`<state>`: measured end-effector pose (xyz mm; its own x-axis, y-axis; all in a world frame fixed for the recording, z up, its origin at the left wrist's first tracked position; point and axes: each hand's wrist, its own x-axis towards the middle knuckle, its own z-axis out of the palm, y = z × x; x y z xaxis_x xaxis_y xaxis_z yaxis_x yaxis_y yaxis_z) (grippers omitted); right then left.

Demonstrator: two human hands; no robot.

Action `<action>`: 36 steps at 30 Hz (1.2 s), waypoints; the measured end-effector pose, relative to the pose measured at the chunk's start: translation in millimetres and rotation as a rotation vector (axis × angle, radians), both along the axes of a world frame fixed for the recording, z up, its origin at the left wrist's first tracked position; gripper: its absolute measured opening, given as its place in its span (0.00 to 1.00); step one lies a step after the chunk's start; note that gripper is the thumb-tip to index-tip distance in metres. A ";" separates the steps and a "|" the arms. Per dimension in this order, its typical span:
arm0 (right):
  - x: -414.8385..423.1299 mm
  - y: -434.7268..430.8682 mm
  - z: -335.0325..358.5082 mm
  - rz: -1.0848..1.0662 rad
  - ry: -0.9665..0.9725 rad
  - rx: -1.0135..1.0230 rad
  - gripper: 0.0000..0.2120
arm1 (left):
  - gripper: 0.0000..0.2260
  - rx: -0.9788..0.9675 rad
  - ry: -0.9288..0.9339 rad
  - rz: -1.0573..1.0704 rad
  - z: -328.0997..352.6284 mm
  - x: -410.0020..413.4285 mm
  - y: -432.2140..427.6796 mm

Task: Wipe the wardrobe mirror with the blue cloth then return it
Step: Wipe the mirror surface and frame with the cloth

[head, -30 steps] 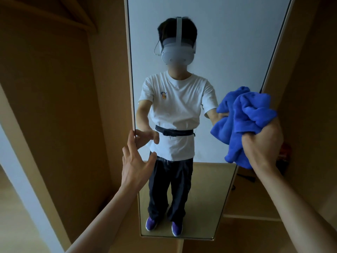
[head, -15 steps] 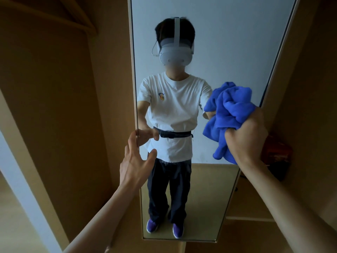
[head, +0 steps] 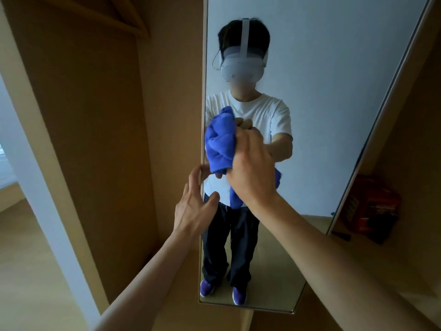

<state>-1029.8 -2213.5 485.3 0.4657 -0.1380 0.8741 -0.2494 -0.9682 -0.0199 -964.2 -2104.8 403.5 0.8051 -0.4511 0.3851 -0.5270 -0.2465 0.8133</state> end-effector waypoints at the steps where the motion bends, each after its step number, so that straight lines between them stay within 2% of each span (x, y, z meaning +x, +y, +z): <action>1: 5.6 6.8 -2.4 -0.010 0.036 -0.050 0.25 | 0.28 0.015 0.048 0.007 0.1 1.4 0.8; 5: 8.6 15.3 -3.7 -0.052 0.210 -0.228 0.22 | 0.14 0.027 0.184 -0.043 -0.4 6.9 7.1; 9: 2.5 2.6 19.0 -0.076 0.355 -0.396 0.10 | 0.23 -0.012 0.289 -0.152 -0.3 13.2 16.9; 13: -2.3 0.4 20.5 -0.139 0.451 -0.459 0.13 | 0.23 -0.067 0.347 -0.209 -4.0 17.7 21.1; 19: -7.8 1.6 -20.0 -0.079 0.428 -0.331 0.18 | 0.24 -0.134 0.393 -0.186 -5.2 19.0 17.8; 25: -11.4 5.0 -56.5 -0.076 0.484 -0.288 0.17 | 0.19 -0.236 0.395 -0.211 -15.3 17.2 16.0; 27: -13.0 7.0 -65.7 -0.070 0.513 -0.283 0.16 | 0.20 -0.252 0.393 -0.216 -17.3 17.6 16.8; 31: -17.6 7.6 -71.5 -0.051 0.566 -0.280 0.16 | 0.29 -0.228 0.401 -0.235 -14.8 16.7 19.7; 36: -28.4 -2.3 -50.1 -0.058 0.505 -0.244 0.19 | 0.27 -0.179 0.377 -0.236 -15.0 11.6 20.8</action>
<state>-1058.2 -2215.9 435.1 0.8323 0.0021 0.5543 -0.2232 -0.9141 0.3385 -952.6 -2084.1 388.5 0.7872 -0.5915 0.1745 -0.2122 0.0058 0.9772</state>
